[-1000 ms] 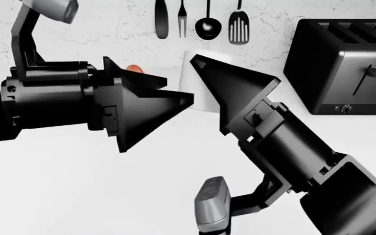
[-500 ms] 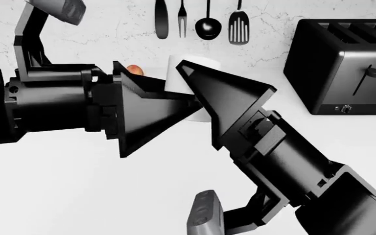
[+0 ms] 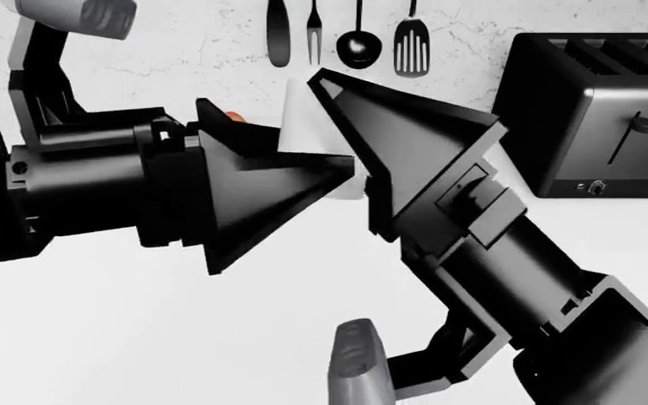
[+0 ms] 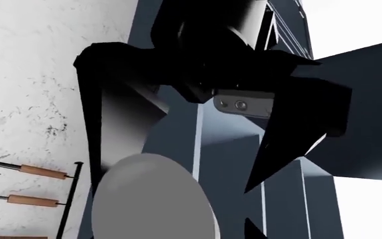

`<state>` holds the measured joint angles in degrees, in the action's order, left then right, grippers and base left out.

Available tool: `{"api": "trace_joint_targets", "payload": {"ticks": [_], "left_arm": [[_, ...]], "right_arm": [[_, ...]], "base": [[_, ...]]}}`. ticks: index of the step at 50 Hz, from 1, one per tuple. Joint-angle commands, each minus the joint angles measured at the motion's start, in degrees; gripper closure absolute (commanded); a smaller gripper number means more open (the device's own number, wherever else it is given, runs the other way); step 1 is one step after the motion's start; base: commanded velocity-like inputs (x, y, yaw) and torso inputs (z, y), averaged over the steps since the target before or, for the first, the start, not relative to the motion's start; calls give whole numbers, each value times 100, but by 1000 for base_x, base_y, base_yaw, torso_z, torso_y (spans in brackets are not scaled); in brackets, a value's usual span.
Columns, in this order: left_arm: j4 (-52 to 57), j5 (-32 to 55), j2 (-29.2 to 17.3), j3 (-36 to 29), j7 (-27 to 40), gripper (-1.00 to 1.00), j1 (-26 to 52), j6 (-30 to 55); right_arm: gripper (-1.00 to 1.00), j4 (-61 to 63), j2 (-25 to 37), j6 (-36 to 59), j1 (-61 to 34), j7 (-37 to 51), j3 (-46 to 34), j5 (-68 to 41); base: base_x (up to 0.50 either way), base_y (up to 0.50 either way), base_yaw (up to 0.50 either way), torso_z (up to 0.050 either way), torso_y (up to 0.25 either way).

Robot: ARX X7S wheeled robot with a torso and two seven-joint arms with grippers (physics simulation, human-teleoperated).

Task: A wet mug is on the counter and needs to be dried. Pick it up and place it upside down in the open cabinet.

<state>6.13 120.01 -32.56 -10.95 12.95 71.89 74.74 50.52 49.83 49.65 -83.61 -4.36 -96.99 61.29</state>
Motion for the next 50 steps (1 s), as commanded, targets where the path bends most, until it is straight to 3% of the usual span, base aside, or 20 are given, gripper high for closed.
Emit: {"api": "trace_joint_targets", "payload": {"ticks": [1, 8, 21, 28, 39, 50], "left_arm": [[-175, -720, -6, 18, -103, 100, 21, -4], [-452, -1290, 77, -64, -360, 100, 105, -21], [-986, -2025, 99, -179, -578, 100, 456, -211], [-951, -2393, 140, -209, -500, 100, 458, -441], [-813, -2684, 126, -194, -403, 100, 416, -689], [-660, -2796, 101, -174, -295, 100, 354, -833]], "right_arm": [[-100, 211, 518, -42, -338, 541, 810, -1015], [-100, 204, 1343, -227, -592, 933, 1586, -2245], [-100, -649, 1972, -400, -277, 1589, 2311, -4132], [-100, -950, 1728, -213, 404, 2244, 3194, -6317], [-100, -2062, 1342, -1258, 1769, 3573, 5720, -11477], [-100, -2612, 1023, -1976, 2423, 3704, 6267, -13003]], "base": [[0, 0, 0, 0, 0], [0, 0, 0, 0, 0], [0, 0, 0, 0, 0], [0, 0, 0, 0, 0], [0, 0, 0, 0, 1], [0, 0, 0, 1, 1]]}}
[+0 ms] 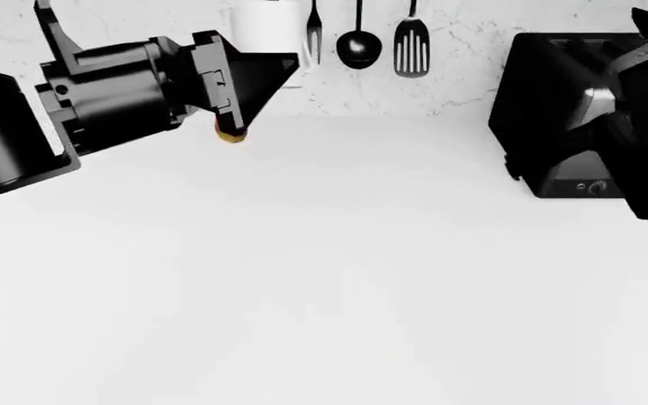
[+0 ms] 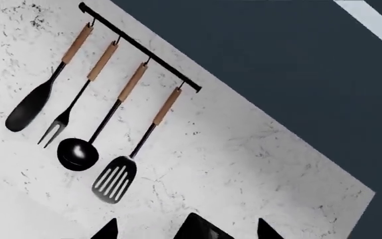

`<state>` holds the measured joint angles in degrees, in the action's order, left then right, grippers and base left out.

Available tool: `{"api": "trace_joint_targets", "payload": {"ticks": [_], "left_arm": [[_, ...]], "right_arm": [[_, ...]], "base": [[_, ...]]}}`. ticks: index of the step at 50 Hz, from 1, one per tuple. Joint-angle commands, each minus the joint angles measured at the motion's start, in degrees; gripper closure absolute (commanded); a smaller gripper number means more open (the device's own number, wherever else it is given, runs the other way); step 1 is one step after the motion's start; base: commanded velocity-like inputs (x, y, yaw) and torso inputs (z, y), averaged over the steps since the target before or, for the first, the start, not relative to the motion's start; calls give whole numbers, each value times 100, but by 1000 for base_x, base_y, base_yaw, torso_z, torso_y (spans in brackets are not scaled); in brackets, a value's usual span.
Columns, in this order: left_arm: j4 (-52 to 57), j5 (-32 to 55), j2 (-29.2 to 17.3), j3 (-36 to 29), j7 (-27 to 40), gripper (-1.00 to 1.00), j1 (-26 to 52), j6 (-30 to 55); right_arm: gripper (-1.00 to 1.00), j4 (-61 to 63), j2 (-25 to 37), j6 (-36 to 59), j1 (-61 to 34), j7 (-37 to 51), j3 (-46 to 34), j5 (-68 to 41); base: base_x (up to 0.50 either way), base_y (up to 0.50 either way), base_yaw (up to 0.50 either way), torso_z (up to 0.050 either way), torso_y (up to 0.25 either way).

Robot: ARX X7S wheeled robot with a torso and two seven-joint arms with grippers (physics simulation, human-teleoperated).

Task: A wet mug is on the counter and needs to be dried. Pick it up and place it upside down in the open cabinet.

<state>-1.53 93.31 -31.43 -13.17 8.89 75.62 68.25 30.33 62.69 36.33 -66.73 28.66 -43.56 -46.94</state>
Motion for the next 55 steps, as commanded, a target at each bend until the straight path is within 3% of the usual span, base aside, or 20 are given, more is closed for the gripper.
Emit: {"api": "trace_joint_targets", "payload": {"ticks": [1, 9, 32, 55], "left_arm": [[139, -151, -14, 54, 132, 100, -34, -213], [818, -670, -97, 184, 464, 100, -192, -643], [1528, -780, -277, 499, 936, 100, 261, -933], [1314, -1393, 40, -106, 951, 100, 1353, -779]], "right_arm": [[-100, -610, -273, -687, 775, 410, 954, -2257], [-100, -688, -480, -1020, 1151, 686, 1122, -2765], [-100, -761, -542, -1257, 1380, 731, 1213, -2813], [-100, -974, -794, -1461, 1502, 515, 1152, -2578]], "base": [[0, 0, 0, 0, 0], [0, 0, 0, 0, 0], [0, 0, 0, 0, 0], [0, 0, 0, 0, 0]]}}
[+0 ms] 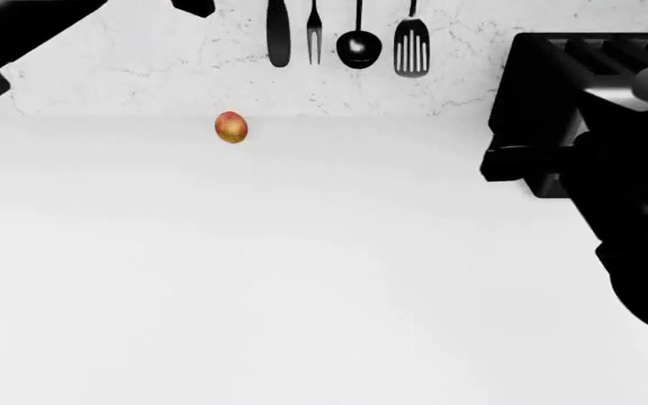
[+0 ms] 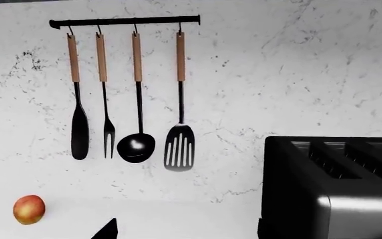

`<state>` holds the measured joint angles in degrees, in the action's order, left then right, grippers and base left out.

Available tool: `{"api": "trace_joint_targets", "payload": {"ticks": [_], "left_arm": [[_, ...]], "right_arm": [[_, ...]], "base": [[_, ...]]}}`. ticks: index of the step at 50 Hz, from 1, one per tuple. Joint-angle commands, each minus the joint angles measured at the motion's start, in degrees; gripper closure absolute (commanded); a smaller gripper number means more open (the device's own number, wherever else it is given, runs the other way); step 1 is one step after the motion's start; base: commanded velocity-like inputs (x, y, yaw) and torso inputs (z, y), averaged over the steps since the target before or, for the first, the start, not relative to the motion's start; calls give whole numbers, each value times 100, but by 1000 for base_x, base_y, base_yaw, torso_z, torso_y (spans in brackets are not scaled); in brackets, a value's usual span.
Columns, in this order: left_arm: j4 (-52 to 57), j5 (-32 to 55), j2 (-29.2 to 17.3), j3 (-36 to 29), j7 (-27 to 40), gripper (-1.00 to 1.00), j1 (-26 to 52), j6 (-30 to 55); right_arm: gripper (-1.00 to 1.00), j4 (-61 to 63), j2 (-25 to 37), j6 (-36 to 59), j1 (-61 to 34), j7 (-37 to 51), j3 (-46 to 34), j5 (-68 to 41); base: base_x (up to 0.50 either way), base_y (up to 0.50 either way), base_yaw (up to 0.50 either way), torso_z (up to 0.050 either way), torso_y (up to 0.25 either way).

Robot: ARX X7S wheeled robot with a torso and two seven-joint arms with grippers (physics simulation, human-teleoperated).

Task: A wet mug is on the counter and needs to be dried. Pick it up and place it upside down in the open cabinet.

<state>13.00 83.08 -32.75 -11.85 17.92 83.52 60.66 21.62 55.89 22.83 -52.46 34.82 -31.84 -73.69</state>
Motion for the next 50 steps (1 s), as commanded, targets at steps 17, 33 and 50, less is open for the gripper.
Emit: {"api": "trace_joint_targets", "payload": {"ticks": [17, 33, 50], "left_arm": [[-726, -1440, 544, -549, -264, 100, 1309, -603], [-2446, -2622, 1113, -1067, -681, 100, 2251, -1307], [-6740, -4492, 2440, -1822, -1515, 100, 3476, -3603]], "right_arm": [[-100, -127, -135, -188, 150, -173, -3, 125], [-100, -176, -148, -276, 218, -290, 19, 159], [-100, -140, -103, -543, 539, -510, 33, 295]], "base": [[0, 0, 0, 1, 1], [0, 0, 0, 0, 1], [0, 0, 0, 0, 1]]}}
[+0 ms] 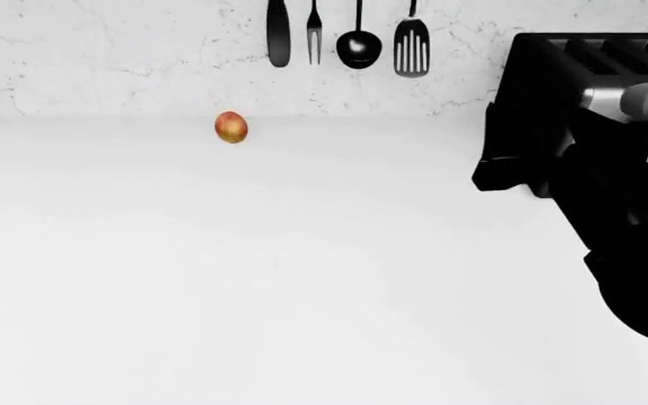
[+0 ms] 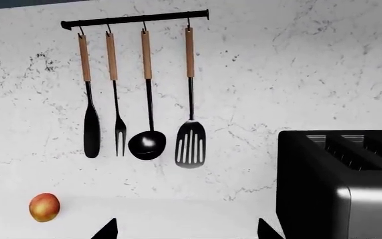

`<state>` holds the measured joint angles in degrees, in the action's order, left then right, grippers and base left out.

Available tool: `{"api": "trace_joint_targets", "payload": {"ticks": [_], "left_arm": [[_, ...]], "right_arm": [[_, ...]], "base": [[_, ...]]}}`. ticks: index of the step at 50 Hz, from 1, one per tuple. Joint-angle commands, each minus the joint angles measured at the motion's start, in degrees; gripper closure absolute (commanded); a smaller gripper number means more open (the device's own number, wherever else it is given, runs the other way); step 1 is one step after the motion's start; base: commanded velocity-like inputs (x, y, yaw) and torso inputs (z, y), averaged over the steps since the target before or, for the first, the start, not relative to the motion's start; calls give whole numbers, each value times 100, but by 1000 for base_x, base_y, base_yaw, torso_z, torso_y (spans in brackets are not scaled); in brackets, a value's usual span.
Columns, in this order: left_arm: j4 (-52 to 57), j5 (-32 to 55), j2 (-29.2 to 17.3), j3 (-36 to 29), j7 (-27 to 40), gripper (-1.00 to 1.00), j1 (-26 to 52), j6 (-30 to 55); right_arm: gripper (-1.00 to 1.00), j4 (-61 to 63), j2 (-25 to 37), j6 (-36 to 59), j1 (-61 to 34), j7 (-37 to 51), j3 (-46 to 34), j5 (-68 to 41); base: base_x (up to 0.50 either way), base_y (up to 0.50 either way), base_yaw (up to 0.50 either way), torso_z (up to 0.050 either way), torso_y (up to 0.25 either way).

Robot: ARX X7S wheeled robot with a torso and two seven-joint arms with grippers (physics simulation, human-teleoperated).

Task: A wet mug is on the counter and needs to be dried. Pick it up and place it upside down in the open cabinet.

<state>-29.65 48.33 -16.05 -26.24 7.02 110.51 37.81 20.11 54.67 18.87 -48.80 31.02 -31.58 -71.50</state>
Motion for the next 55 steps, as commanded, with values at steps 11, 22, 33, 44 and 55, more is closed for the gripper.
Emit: {"api": "trace_joint_targets", "payload": {"ticks": [11, 22, 33, 44, 55], "left_arm": [[-4532, -2115, 1393, -120, -608, 100, 1030, -2332], [-4533, -3794, 1523, 1165, -674, 100, 684, -1763], [-4533, -4366, 1578, 1702, -608, 100, 632, -1289], [-4534, -4576, 1559, 2051, -446, -100, 639, -1077], [-4534, -4642, 1551, 2305, -389, -100, 747, -1243]], "right_arm": [[-100, -14, 13, -265, 300, -222, 18, 130], [-100, -105, -37, -381, 414, -336, 9, 207], [-100, -83, -4, -430, 480, -409, 25, 218], [-100, 11, 17, -405, 463, -463, 1, 273], [-100, 9, -72, -399, 415, -566, -53, 362]], "base": [[0, 0, 0, 0, 0], [18, 0, -4, 3, 0], [2, 0, -1, 0, 0], [0, 0, 0, 0, 0], [0, 0, 0, 0, 0]]}}
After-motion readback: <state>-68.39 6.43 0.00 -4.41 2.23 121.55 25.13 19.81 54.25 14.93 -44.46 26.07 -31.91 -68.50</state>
